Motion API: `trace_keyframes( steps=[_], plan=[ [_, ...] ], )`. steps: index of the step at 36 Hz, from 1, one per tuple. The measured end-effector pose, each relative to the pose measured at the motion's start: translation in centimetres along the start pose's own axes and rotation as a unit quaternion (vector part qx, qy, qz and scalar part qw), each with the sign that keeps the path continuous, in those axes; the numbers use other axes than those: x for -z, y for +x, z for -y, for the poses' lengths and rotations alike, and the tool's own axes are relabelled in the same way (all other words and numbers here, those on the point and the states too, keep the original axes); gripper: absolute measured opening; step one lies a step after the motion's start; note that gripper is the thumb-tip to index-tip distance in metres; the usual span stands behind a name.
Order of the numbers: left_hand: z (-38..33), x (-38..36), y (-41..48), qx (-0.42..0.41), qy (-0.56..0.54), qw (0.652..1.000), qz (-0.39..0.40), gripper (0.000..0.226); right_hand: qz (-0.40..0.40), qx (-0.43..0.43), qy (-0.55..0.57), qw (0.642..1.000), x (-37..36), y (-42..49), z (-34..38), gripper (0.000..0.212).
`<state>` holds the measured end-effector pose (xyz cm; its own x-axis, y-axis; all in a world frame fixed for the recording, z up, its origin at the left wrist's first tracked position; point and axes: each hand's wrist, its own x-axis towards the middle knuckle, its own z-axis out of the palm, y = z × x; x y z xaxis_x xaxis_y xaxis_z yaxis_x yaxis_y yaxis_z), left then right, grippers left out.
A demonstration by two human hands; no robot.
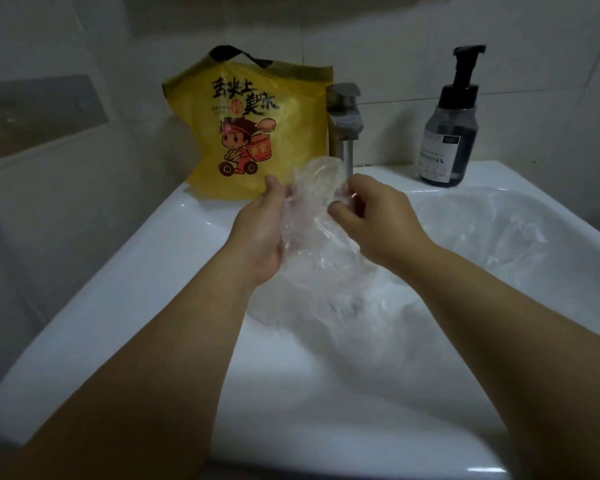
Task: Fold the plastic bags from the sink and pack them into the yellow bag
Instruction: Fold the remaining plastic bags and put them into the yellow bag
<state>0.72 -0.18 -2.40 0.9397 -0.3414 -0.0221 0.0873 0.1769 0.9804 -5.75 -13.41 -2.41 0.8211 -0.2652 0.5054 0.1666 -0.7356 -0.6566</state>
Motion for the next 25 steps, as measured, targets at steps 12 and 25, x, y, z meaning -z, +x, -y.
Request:
trace_keyframes(
  steps=[12, 25],
  plan=[
    [0.7, 1.9, 0.8, -0.131, 0.242, 0.955, -0.106, 0.041, -0.027, -0.300, 0.518, 0.801, 1.4, 1.5, 0.5, 0.019],
    [-0.7, 0.3, -1.3, -0.299, 0.249, 0.920, -0.049, 0.017, 0.095, -0.332, 0.351, 0.870, 0.6, 0.8, 0.9, 0.035]
  ],
)
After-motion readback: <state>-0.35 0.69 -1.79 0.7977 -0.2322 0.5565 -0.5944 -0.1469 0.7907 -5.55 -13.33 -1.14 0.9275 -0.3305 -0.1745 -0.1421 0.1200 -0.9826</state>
